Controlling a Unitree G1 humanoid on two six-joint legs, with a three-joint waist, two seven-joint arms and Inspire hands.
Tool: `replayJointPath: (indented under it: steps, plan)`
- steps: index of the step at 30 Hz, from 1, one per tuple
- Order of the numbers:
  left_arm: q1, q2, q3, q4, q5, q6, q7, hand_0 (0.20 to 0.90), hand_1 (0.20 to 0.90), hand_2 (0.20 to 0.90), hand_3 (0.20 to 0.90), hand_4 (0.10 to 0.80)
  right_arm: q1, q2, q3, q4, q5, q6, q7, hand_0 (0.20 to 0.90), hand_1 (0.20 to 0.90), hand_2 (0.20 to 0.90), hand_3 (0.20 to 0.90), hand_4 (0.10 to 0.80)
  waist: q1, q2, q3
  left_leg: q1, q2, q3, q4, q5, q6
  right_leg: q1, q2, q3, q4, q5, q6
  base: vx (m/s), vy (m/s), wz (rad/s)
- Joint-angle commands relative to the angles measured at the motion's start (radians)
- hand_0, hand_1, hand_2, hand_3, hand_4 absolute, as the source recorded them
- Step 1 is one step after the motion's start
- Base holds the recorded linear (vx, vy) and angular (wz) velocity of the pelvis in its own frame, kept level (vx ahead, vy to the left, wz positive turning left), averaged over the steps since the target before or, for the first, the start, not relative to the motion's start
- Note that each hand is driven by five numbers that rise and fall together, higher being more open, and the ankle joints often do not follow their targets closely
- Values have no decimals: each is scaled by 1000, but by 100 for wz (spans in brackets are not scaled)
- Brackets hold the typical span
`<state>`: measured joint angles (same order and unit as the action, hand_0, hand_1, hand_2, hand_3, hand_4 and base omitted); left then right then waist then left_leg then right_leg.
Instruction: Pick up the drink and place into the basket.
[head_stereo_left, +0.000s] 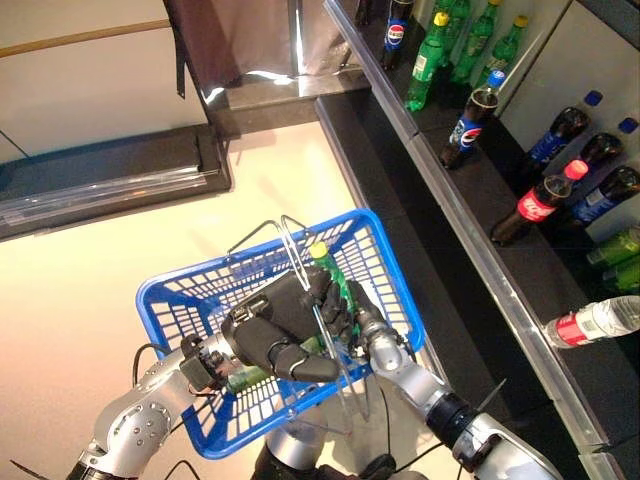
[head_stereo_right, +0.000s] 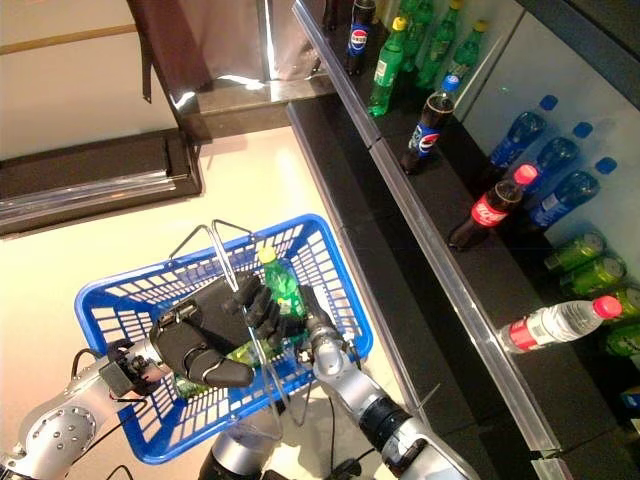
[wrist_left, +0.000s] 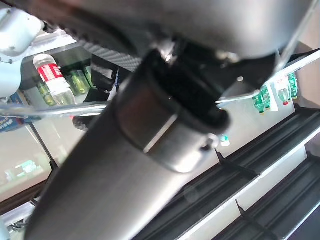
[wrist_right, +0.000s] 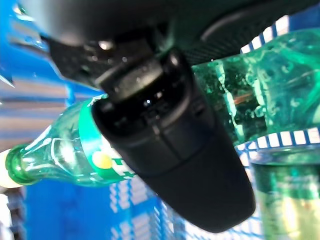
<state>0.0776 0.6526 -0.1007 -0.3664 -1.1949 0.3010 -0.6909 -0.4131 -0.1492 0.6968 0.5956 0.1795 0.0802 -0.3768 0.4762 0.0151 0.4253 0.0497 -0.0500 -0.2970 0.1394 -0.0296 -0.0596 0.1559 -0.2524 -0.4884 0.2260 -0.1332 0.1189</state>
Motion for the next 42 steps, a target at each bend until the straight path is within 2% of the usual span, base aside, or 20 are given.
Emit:
replayJointPath:
  steps: [1,4,11,14,17,18,20,21,25,30,32,36,42]
  plan:
    - [-140,-138,33,-332,-199,-194,-152,300,300,300,200,100,33,34,95,55,-156,-48,-5,300,300,300,200,100,3,1,-239,-73,-20,33,106,-11,-6,64,40,-17,-38,33,-16,0,0,0]
    - [-141,-147,26,-340,-195,-197,-146,300,300,300,200,100,37,25,106,130,-246,-17,-17,300,300,300,200,100,10,5,-234,-82,-25,27,105,-11,-3,59,39,-19,-38,35,-12,-12,7,8]
    - [-140,-164,-3,-352,-194,-211,-119,300,300,300,200,100,-2,11,137,285,-496,153,-46,300,300,300,200,100,29,10,-219,-100,-34,19,101,0,2,45,36,-24,-37,47,-2,-22,5,8]
    - [-138,-172,-15,-357,-190,-211,-102,300,300,300,200,100,-19,18,137,300,-464,179,-67,300,300,300,200,100,36,5,-214,-99,-35,12,95,5,3,45,39,-25,-38,51,-1,0,0,0]
    - [-138,-179,-22,-361,-184,-209,-68,300,300,300,200,100,-12,30,123,324,-402,163,-96,300,300,300,200,100,40,-3,-211,-92,-32,6,92,11,3,52,43,-24,-39,55,0,27,-28,3]
    - [-138,-180,-23,-361,-184,-209,-66,300,300,300,200,100,-12,30,123,324,-399,162,-98,382,382,382,296,196,40,-3,-211,-92,-32,6,91,11,3,53,43,-24,-40,55,0,34,-22,4]
    - [-136,-177,-18,-361,-180,-214,-53,300,300,300,200,100,-5,31,117,319,-354,150,-120,808,808,808,793,693,40,-7,-211,-86,-29,4,88,12,2,56,45,-22,-40,57,1,26,-21,4]
    - [-135,-174,-14,-360,-183,-216,-38,300,300,300,200,100,0,32,108,310,-331,145,-132,900,900,900,900,800,39,-11,-211,-82,-27,3,85,13,2,58,46,-22,-40,58,1,33,-25,5]
    - [-138,-154,16,-346,-208,-210,24,300,300,300,200,100,26,11,81,217,-276,148,-178,900,900,900,900,800,28,-27,-215,-64,-18,4,77,12,0,66,51,-12,-40,57,3,58,-43,3]
    - [-101,-128,81,-309,-201,-215,45,300,300,300,200,100,110,-75,53,-84,-276,190,-239,900,900,900,900,800,-4,-50,-219,-29,6,20,64,4,-4,79,62,10,-39,54,6,63,-66,-2]
    - [-79,-108,131,-293,-205,-231,57,300,300,300,200,100,174,-148,16,-260,-286,190,-222,900,900,900,900,800,-32,-64,-226,-9,21,44,49,-1,-7,80,69,27,-43,50,9,50,-69,-12]
    - [-47,-90,189,-289,-242,-243,72,300,300,300,200,100,245,-238,-51,-517,-319,200,-184,900,900,900,900,800,-70,-78,-230,8,40,79,37,-7,-12,76,77,46,-44,46,15,14,-61,-20]
    - [3,-108,230,-280,-239,-270,111,300,300,300,200,100,303,-325,-162,-801,-336,249,-98,900,900,900,900,800,-114,-79,-236,43,59,122,25,-16,-18,81,85,74,-42,38,15,23,-20,-26]
